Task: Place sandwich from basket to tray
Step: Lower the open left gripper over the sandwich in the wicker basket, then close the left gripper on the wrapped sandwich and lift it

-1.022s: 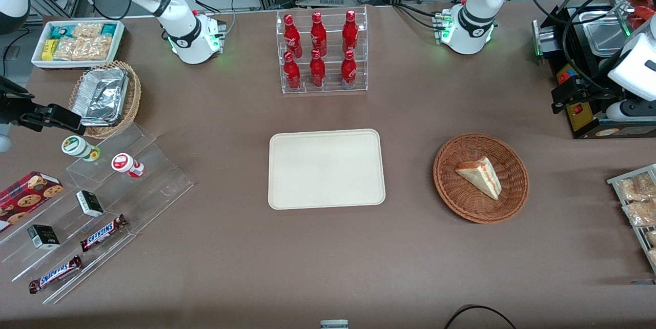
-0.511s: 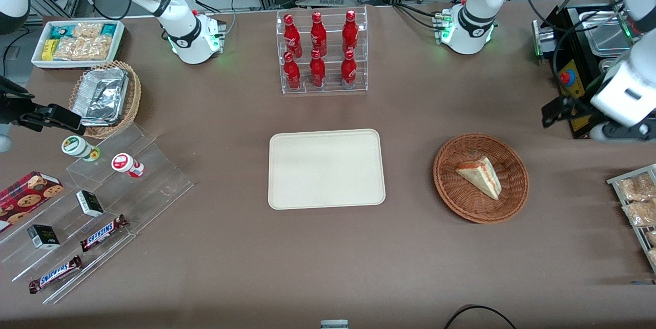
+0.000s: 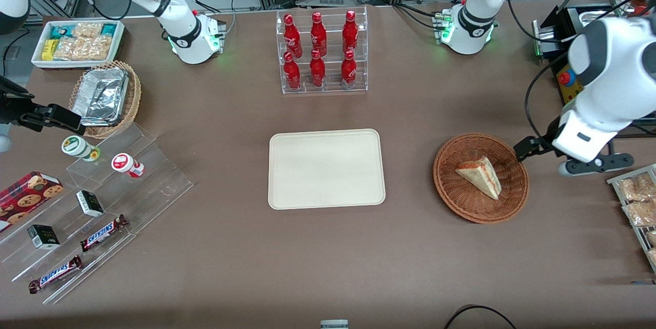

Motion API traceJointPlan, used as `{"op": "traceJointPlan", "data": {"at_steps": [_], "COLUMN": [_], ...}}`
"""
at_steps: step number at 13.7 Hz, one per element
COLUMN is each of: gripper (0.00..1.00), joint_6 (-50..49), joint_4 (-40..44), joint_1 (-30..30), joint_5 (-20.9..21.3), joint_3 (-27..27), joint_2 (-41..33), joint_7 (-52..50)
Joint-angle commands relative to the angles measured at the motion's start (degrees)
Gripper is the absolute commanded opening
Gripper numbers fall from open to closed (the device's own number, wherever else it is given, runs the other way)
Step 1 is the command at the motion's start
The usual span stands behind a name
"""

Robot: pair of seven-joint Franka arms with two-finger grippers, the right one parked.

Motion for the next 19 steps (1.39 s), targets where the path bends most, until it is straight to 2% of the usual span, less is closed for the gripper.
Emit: {"op": "traceJointPlan", "data": {"at_steps": [1, 7, 19], "gripper": [1.00, 1.00, 1.00], "joint_6": [7.10, 16.51, 22.49], "joint_4": [-6.65, -13.69, -16.16], "joint_1": [-0.56, -5.46, -3.72], "joint_5": [-0.89, -1.68, -0.89], "joint_3": [0.14, 0.05, 0.67], "joint_2": [-1.48, 0.36, 8.18], "joint_7": [-8.70, -26.99, -28.08]}}
